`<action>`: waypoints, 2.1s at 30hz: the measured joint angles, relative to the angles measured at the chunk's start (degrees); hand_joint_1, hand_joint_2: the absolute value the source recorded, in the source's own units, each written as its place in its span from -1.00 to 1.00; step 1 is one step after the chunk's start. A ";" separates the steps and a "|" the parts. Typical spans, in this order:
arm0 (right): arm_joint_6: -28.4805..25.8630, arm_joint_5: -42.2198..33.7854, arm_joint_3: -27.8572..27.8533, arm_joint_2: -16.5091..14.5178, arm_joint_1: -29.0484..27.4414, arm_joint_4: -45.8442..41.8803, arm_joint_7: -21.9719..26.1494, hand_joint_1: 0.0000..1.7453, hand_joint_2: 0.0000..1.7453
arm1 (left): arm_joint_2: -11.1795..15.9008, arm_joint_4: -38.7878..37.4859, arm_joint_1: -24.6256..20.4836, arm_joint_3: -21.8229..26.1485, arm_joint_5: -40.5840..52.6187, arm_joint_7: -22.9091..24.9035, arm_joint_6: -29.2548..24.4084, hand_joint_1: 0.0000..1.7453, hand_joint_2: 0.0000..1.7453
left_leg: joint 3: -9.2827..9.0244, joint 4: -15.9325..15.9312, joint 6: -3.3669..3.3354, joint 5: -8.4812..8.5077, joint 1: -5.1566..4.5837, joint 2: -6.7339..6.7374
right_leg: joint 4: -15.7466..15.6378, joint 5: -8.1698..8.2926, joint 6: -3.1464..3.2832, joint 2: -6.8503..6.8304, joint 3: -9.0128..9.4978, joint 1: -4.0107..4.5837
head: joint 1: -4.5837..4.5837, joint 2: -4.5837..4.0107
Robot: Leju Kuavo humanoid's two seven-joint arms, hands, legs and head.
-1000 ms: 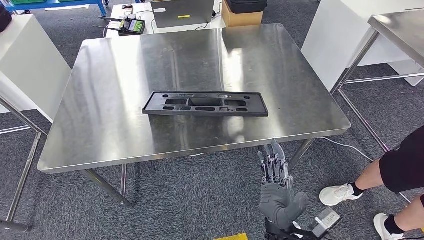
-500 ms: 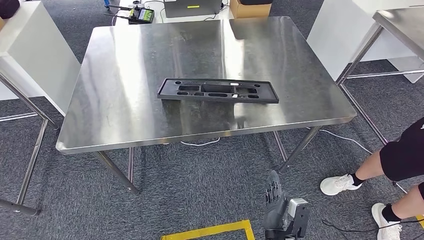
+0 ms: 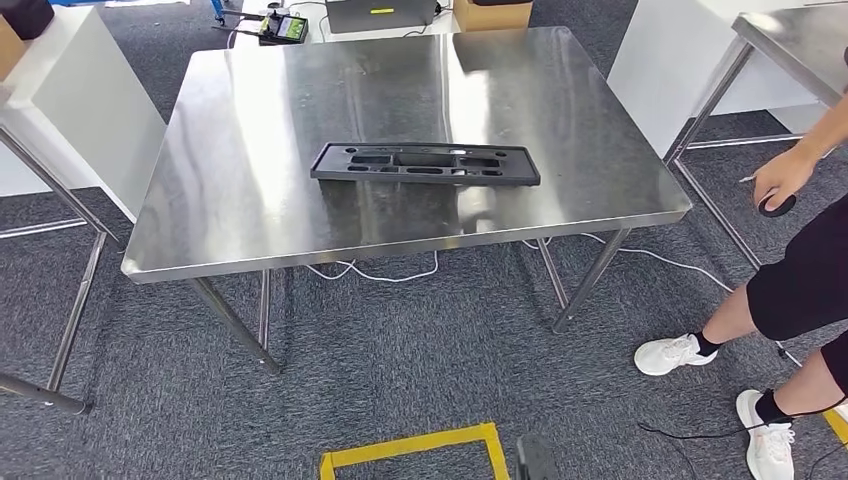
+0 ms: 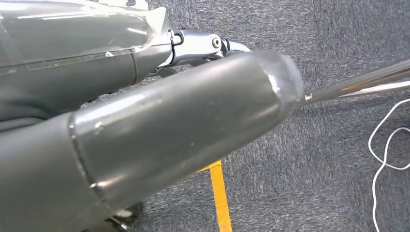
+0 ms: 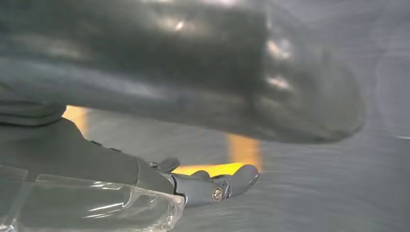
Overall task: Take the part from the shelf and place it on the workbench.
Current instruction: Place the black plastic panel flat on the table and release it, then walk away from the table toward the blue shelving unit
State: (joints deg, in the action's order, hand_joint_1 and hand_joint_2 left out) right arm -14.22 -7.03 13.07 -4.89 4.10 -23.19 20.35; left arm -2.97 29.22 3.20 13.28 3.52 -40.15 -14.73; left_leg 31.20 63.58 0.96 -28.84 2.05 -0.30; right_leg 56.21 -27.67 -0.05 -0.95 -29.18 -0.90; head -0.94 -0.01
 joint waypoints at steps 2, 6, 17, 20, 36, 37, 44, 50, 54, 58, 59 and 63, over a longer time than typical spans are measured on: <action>-0.51 5.40 3.63 0.51 -0.35 4.00 -8.18 -1.00 -1.00 | 0.15 -0.17 -0.08 -0.89 0.00 0.00 0.04 -1.00 -1.00 | -2.03 -3.90 -0.12 -0.28 -0.24 -0.22 | 0.71 0.33 -0.72 -0.07 -0.92 0.23 | 0.01 -0.01; 3.66 8.36 9.32 1.87 -1.39 9.20 -23.10 -1.00 -1.00 | 0.64 -1.70 -0.87 -2.45 -0.15 0.00 0.08 -1.00 -1.00 | -0.94 -5.50 -2.04 0.26 -0.50 -0.10 | 2.71 -0.65 -2.05 0.12 -3.30 0.37 | 0.19 -0.01; 0.53 5.31 11.14 2.59 -1.37 12.04 -25.73 -1.00 -1.00 | 1.00 -6.36 -1.16 -3.09 -1.62 0.00 -1.17 -1.00 -1.00 | 4.93 -5.61 -2.98 6.01 -1.56 0.82 | -0.37 -4.34 -2.20 0.66 5.28 0.74 | 0.49 0.00; 0.36 5.40 11.17 2.54 -1.24 12.23 -25.34 -1.00 -1.00 | 1.17 -7.03 -1.21 -3.10 -1.66 0.01 -1.31 -1.00 -1.00 | 5.24 -5.49 -1.98 6.75 -1.40 0.78 | -1.64 -3.77 -1.05 0.61 5.02 0.57 | 0.32 -0.01; -2.21 6.65 11.61 1.92 -0.91 12.59 -20.09 -1.00 -1.00 | 1.26 -9.02 -2.01 -3.16 -2.13 0.01 -1.44 -1.00 -1.00 | -3.19 -6.40 -2.75 -1.12 -0.89 0.33 | 2.10 1.59 -1.95 -0.04 -3.85 0.72 | 0.04 0.00; -2.21 6.76 11.62 1.91 -0.93 12.65 -20.11 -1.00 -1.00 | 1.22 -9.08 -2.03 -3.15 -2.15 0.01 -1.45 -1.00 -1.00 | -2.53 -6.57 -3.46 -0.55 -0.85 0.48 | 3.62 0.16 -1.82 0.09 -4.66 0.72 | 0.16 0.00; -1.12 8.13 12.56 1.95 -0.91 13.01 -22.01 -1.00 -1.00 | 0.86 -10.10 -2.17 -2.94 -2.31 0.02 -1.84 -1.00 -1.00 | 2.44 -6.49 -3.76 3.36 -1.13 1.03 | 13.61 -4.43 -2.73 0.49 -3.66 0.26 | 0.46 -0.01; -0.32 8.45 13.09 2.07 -0.82 13.07 -22.49 -1.00 -1.00 | 0.61 -12.49 -3.02 -2.43 -2.77 0.17 -2.25 -1.00 -1.00 | 3.78 -6.11 -1.79 5.59 -1.25 1.11 | -2.34 -4.61 -1.44 0.76 5.69 0.57 | 0.57 -0.01; -0.14 8.45 13.11 2.04 -1.05 13.12 -22.45 -1.00 -1.00 | 0.59 -14.13 -3.51 -2.07 -2.82 1.50 -2.14 -1.00 -1.00 | 4.30 -4.91 -1.23 4.04 -0.83 0.84 | -2.35 -3.93 -0.32 0.71 5.39 0.02 | 0.52 -0.01; -0.10 8.50 13.14 1.97 -1.09 13.13 -22.42 -1.00 -1.00 | 0.55 -14.61 -3.58 -2.02 -2.51 3.34 -2.20 -1.00 -1.00 | 5.28 -1.78 -1.06 1.53 -0.82 0.80 | -2.33 -3.66 0.15 0.77 5.09 0.15 | 0.50 -0.01; -0.04 8.57 13.23 1.85 -1.18 13.16 -22.39 -1.00 -1.00 | 0.49 -15.28 -3.66 -2.00 -1.88 6.01 -2.39 -1.00 -1.00 | 5.69 1.39 -0.98 -0.15 -0.81 0.72 | -2.17 -3.31 0.56 1.10 4.59 0.43 | 0.49 -0.01; 0.26 8.75 13.54 1.05 -1.16 13.22 -22.32 -1.00 -1.00 | 0.32 -17.42 -3.96 -1.97 0.08 12.38 -3.29 -1.00 -1.00 | -1.83 -4.97 -2.66 0.76 -1.08 -3.43 | -1.10 -2.17 0.63 4.16 2.69 1.12 | 0.58 -0.01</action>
State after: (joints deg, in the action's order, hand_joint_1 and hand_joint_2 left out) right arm -13.97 1.72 26.61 -3.84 2.95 -9.97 -1.97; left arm -2.64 11.80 -0.76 11.31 3.60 -27.78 -18.02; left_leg 29.37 58.60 -1.69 -28.08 0.97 -3.73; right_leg 55.12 -29.84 0.58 3.21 -26.49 0.22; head -0.36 -0.02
